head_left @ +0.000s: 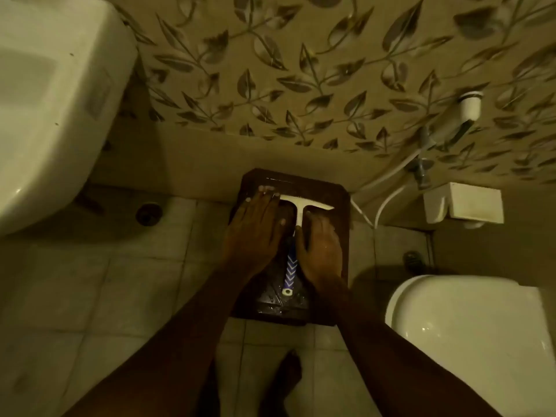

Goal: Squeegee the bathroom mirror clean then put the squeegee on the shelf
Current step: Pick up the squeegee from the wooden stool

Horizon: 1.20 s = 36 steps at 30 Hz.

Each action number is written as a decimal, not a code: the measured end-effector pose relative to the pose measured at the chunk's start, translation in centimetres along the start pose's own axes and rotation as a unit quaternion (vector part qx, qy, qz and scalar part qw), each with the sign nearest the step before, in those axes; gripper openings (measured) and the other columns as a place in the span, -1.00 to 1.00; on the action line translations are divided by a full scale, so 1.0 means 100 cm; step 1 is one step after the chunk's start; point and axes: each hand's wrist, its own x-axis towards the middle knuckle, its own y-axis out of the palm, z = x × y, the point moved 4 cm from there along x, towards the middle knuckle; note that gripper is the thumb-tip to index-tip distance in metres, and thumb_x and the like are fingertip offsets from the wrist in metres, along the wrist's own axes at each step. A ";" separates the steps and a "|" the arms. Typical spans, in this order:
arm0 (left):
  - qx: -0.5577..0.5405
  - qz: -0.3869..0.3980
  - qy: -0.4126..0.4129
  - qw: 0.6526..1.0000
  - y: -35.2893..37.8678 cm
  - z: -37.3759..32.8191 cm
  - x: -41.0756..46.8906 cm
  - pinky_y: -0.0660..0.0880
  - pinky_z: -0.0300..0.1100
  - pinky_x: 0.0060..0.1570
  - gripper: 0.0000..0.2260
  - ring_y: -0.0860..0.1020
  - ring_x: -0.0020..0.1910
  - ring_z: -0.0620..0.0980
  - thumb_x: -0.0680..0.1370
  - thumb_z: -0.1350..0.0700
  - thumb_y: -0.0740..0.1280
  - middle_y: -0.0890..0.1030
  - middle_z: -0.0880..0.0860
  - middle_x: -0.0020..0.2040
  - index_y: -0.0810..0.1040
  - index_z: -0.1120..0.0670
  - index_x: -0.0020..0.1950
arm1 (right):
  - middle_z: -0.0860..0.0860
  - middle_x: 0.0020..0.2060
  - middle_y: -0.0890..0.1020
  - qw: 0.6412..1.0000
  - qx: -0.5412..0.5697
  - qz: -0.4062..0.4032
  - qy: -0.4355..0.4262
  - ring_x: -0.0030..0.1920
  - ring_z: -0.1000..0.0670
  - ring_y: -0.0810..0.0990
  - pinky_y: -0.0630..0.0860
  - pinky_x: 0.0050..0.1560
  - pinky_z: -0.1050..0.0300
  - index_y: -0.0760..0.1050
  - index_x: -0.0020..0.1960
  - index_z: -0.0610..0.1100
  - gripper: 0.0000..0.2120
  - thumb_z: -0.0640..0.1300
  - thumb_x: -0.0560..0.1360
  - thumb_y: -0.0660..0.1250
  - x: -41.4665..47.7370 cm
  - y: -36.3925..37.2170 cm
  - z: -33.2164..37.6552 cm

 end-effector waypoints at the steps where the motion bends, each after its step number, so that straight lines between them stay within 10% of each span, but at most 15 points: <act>1: -0.004 0.008 -0.014 1.000 0.003 0.004 0.000 0.08 -0.05 0.49 -0.51 0.21 0.53 0.06 0.65 -0.06 -0.01 0.34 0.13 0.50 0.28 0.15 0.50 | -0.06 0.20 0.53 0.999 0.023 -0.007 0.041 0.17 -0.04 0.53 0.51 0.14 -0.01 0.41 0.31 -0.12 -0.52 0.17 0.55 0.08 0.002 0.006 -0.006; 7: -0.024 0.023 -0.064 0.997 -0.005 0.013 -0.001 0.48 0.03 0.09 -0.50 0.56 0.10 0.09 0.60 -0.10 -0.07 0.59 0.09 0.16 0.46 0.13 0.32 | -0.05 -0.01 0.62 0.945 0.189 0.110 0.242 0.02 -0.07 0.60 0.42 -0.05 0.12 0.44 0.20 -0.18 -0.66 0.03 0.55 0.29 0.014 0.036 -0.014; 13: -0.070 -0.036 -0.052 0.996 -0.057 0.013 -0.002 0.52 0.03 -0.10 -0.63 0.59 -0.07 0.16 0.61 0.00 0.07 0.63 0.15 -0.01 0.56 0.17 0.16 | -0.12 -0.10 0.63 0.885 0.295 0.048 0.357 -0.09 -0.11 0.61 0.55 0.03 -0.08 0.48 0.04 -0.13 -0.82 -0.04 0.52 0.26 0.014 0.019 0.016; 23: -0.071 -0.109 0.029 0.991 -0.208 -0.009 -0.035 0.28 -0.21 -0.18 -0.71 0.53 -0.19 0.00 0.62 -0.01 0.13 0.59 0.02 -0.14 0.57 0.11 0.03 | 0.04 -0.36 0.56 0.897 0.350 -0.133 0.233 -0.38 0.10 0.52 0.41 -0.37 0.22 0.51 -0.10 -0.15 -0.85 -0.06 0.53 0.34 -0.025 -0.111 0.151; 36: -0.063 -0.260 0.028 0.963 -0.382 -0.003 -0.112 0.32 -0.22 -0.25 -0.69 0.51 -0.24 -0.02 0.62 -0.04 0.11 0.59 0.04 -0.20 0.54 0.11 -0.10 | 0.06 -0.44 0.50 0.875 0.455 -0.153 0.068 -0.54 0.24 0.45 0.40 -0.49 0.34 0.42 -0.16 -0.18 -0.78 -0.06 0.55 0.32 -0.078 -0.198 0.322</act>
